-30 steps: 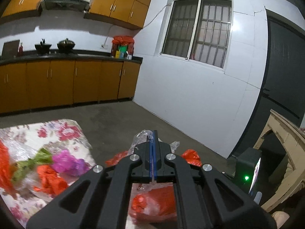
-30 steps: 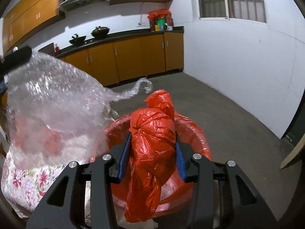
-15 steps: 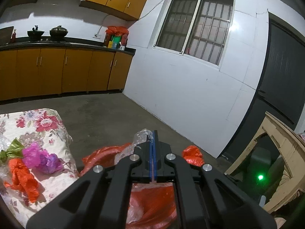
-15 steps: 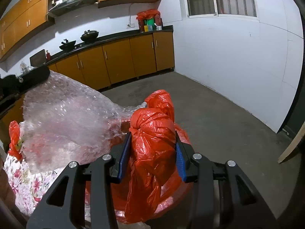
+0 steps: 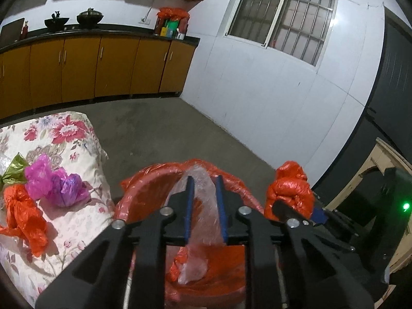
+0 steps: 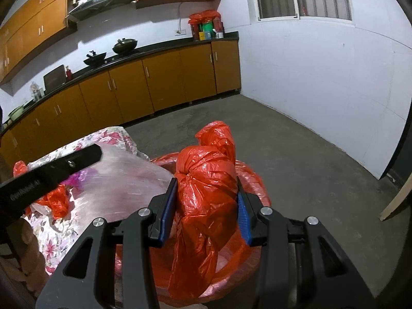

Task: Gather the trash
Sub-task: 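Carry both items to the basket and open both grippers to drop them, then return to the table and grasp the large red bag with the left gripper, then grasp the pink-purple bag with the right gripper while the left holds the red bag, then carry both bags over the orange basket and open both grippers to drop them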

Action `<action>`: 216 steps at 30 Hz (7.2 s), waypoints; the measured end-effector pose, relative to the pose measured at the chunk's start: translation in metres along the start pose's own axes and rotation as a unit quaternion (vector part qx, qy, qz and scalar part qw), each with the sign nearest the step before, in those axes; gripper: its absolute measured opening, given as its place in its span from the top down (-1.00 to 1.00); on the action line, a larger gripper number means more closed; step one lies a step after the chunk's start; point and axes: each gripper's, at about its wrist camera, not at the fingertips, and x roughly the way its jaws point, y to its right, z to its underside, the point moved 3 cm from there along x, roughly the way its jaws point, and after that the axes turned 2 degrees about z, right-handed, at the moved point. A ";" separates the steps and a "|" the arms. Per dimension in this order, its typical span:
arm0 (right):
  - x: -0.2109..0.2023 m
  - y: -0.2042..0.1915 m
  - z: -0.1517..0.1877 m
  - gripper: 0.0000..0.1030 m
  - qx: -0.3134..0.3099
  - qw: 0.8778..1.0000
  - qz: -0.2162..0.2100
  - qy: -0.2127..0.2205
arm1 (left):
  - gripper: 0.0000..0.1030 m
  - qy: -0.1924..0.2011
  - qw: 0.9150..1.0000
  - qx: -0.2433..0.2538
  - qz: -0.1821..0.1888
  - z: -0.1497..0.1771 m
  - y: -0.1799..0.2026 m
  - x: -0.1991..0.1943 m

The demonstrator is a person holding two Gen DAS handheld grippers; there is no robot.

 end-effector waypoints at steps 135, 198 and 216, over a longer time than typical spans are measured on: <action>0.068 -0.216 0.005 -0.13 -0.112 0.980 -0.152 -0.061 | 0.37 0.078 0.950 -0.137 -0.270 0.062 -0.278 -0.248; 0.000 0.002 -0.031 -0.45 0.095 0.995 -0.023 0.025 | 0.07 -0.055 0.997 -0.038 -0.027 0.027 -0.043 0.007; -0.012 -0.004 -0.020 -0.81 0.035 0.999 0.021 0.031 | -0.52 -0.021 0.988 -0.005 -0.151 0.044 -0.104 -0.063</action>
